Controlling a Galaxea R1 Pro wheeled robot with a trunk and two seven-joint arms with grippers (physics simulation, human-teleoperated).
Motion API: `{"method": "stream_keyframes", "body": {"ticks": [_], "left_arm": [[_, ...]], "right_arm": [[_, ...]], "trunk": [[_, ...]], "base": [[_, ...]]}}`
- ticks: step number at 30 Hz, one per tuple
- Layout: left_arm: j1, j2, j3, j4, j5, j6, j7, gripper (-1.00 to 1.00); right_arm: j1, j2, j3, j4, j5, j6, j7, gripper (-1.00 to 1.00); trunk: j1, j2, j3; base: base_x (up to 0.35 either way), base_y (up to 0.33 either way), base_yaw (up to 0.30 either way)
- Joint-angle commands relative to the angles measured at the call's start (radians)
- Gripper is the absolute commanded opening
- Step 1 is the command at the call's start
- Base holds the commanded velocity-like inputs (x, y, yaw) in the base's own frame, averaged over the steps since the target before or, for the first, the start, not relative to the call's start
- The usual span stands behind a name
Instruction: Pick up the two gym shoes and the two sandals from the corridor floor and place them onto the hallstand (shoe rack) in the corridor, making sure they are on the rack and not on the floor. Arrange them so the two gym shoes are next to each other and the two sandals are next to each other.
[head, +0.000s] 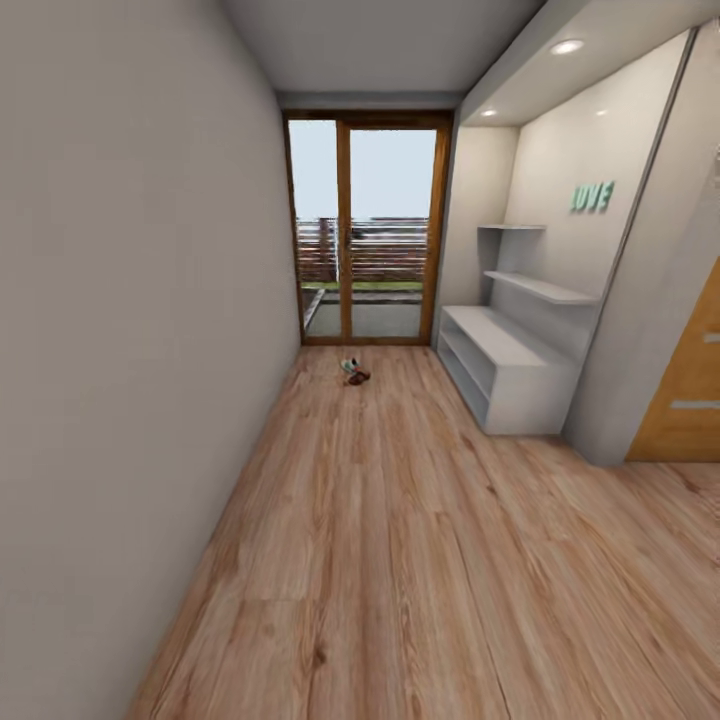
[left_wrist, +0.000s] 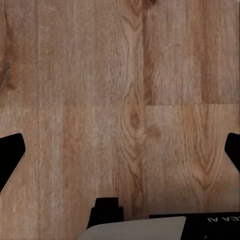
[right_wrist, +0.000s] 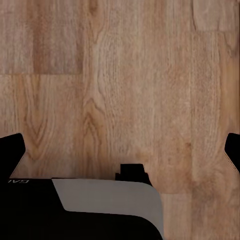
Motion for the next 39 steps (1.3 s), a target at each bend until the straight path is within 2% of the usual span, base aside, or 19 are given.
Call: {"method": "stream_keyframes", "body": {"ticks": [1, 10, 24, 39], "left_arm": [[0.0, 0.0, 0.0, 0.0, 0.0, 0.0, 0.0, 1.0], [0.0, 0.0, 0.001, 0.0, 0.0, 0.0, 0.0, 1.0], [0.0, 0.0, 0.002, 0.0, 0.0, 0.0, 0.0, 1.0], [0.0, -0.001, 0.002, 0.0, -0.001, 0.0, 0.0, 1.0]], "right_arm": [[0.0, 0.0, 0.0, 0.0, 0.0, 0.0, 0.0, 1.0], [0.0, 0.0, 0.0, 0.0, 0.0, 0.0, 0.0, 1.0], [0.0, -0.001, 0.0, 0.0, 0.0, 0.0, 0.0, 1.0], [0.0, 0.0, -0.001, 0.0, -0.003, 0.0, 0.0, 1.0]], "trunk": [[0.0, 0.0, 0.0], [0.0, 0.0, -0.001], [0.0, 0.0, -0.015], [0.0, 0.0, -0.016]], "base": [[0.335, 0.0, -0.081], [0.335, 0.0, -0.018], [0.335, 0.0, -0.001], [0.335, 0.0, 0.0]]}}
